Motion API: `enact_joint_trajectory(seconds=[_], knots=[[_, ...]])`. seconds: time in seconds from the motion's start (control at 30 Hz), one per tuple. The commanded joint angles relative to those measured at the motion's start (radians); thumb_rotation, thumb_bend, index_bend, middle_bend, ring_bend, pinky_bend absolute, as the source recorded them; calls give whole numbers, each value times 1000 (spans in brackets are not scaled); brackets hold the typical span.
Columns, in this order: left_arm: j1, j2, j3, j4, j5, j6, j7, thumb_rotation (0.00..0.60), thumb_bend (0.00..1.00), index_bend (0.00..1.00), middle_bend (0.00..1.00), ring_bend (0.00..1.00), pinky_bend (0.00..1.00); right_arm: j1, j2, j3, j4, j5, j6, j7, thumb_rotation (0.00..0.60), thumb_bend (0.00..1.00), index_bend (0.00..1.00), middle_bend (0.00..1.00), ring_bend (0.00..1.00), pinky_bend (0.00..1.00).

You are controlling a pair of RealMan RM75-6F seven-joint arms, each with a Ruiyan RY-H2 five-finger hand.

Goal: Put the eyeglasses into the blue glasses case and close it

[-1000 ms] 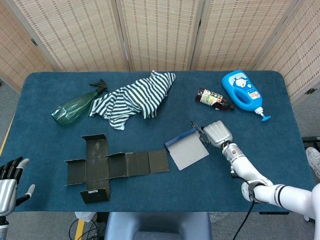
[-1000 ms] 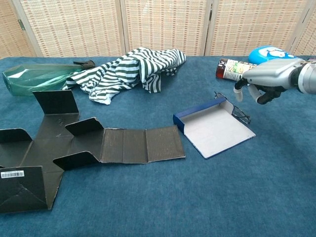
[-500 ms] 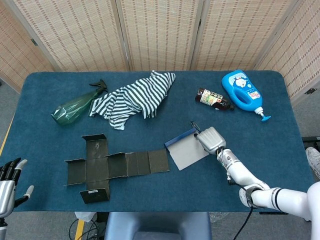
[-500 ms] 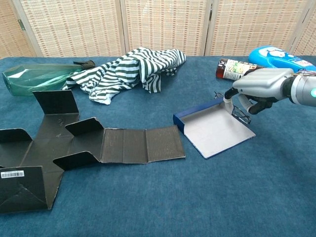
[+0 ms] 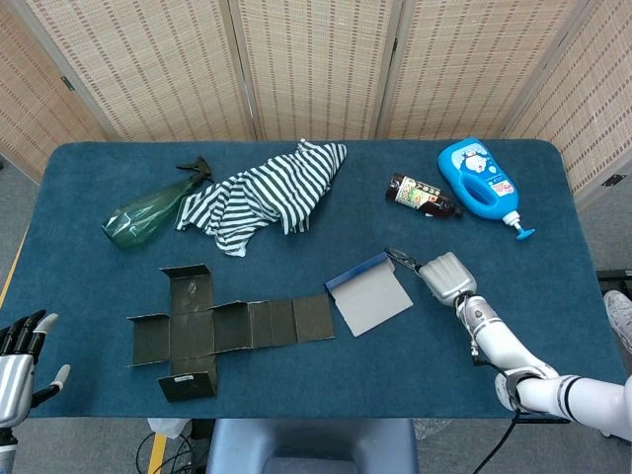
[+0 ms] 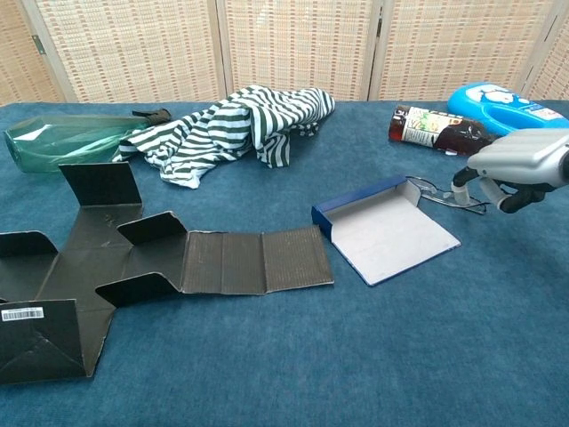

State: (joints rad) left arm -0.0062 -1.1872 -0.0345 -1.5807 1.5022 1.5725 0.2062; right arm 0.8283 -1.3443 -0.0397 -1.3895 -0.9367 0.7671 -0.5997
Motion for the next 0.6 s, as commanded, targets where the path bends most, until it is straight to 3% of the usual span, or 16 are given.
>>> enact_joint_trajectory(seconds=[0.03,0.27,0.37,0.43,0.53,0.6], knots=[[2,2,0,0,-2,1,1,600,319,167,140,148,188,-4,-4,-4,43,26,-10,-6,600,1000,326,830,882,923],[4,5,0,-2,-5,3,3,600,320,167,140,148,189,-2,-28,32,151,93,-12,2,600,978,326,827,882,923],[4,5,0,-4,-6,3,5,600,319,167,140,149,188,-13,-21,60,128,65,4,62,600,769,326,826,883,923],[3,6,0,-6,-4,2,7,600,319,167,140,149,188,-21,-18,71,115,30,29,88,600,555,326,829,892,923],[0,5,-1,-9,-1,-1,8,600,320,167,140,149,188,-29,-34,81,125,-7,62,107,600,314,326,838,907,923],[-1,5,-1,-10,0,-1,9,600,319,167,140,148,188,-30,-51,82,147,-19,67,104,600,262,326,841,914,924]])
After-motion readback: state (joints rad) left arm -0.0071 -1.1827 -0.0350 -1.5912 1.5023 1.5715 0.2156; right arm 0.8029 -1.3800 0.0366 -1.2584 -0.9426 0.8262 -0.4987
